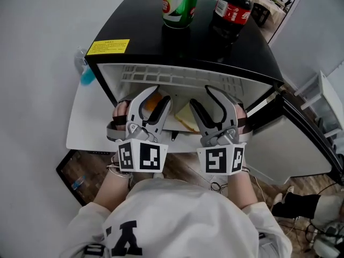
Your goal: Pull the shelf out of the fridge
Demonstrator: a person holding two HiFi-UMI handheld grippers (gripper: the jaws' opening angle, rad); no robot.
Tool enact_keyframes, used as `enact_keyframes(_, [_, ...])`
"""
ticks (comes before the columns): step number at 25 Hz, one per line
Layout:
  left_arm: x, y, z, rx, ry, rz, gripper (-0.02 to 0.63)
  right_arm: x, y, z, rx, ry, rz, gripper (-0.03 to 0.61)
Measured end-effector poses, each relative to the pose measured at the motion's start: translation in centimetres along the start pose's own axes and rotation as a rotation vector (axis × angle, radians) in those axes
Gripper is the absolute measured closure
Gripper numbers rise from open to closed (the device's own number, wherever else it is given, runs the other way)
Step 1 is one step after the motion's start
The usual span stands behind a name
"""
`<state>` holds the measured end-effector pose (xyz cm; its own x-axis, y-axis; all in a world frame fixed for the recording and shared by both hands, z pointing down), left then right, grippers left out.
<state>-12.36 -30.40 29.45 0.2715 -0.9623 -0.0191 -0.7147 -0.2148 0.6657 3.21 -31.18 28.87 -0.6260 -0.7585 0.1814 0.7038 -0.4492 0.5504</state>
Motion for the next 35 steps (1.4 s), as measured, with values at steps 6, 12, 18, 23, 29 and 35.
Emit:
enact_keyframes(6, [1.8, 0.1, -0.4, 0.080, 0.002, 0.006, 0.441, 1.9, 0.5, 0.2, -0.071, -0.030, 0.048, 0.357])
enact_keyframes(12, [3.6, 0.0, -0.5, 0.080, 0.023, 0.010, 0.433, 3.6, 1.3, -0.3, -0.093, -0.030, 0.081, 0.357])
enact_keyframes(18, [5.2, 0.7, -0.4, 0.072, 0.033, 0.029, 0.433, 4.9, 1.6, -0.4, -0.107, -0.036, 0.088, 0.357])
enact_keyframes(23, [5.3, 0.7, -0.4, 0.096, 0.007, 0.038, 0.433, 5.9, 1.9, -0.5, -0.121, -0.042, 0.116, 0.357])
enact_keyframes(29, [5.4, 0.4, -0.7, 0.137, 0.004, 0.069, 0.416, 6.2, 2.0, -0.9, -0.114, -0.031, 0.135, 0.357])
enact_keyframes(35, [6.2, 0.2, -0.2, 0.171, 0.011, 0.100, 0.399, 6.7, 1.9, -1.2, -0.123, -0.033, 0.145, 0.357])
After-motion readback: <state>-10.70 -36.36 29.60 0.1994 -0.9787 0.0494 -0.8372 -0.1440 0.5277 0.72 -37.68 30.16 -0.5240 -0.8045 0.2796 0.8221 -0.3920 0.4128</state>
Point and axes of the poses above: the fingertips, and each gripper's own axes: x forward along the fingers, z to its left, y out of its underside, the point moved 9 cm from there along -x, backward along the fingers, and after that the axes turned 8 degrees about -y, right-handed, at the moved point
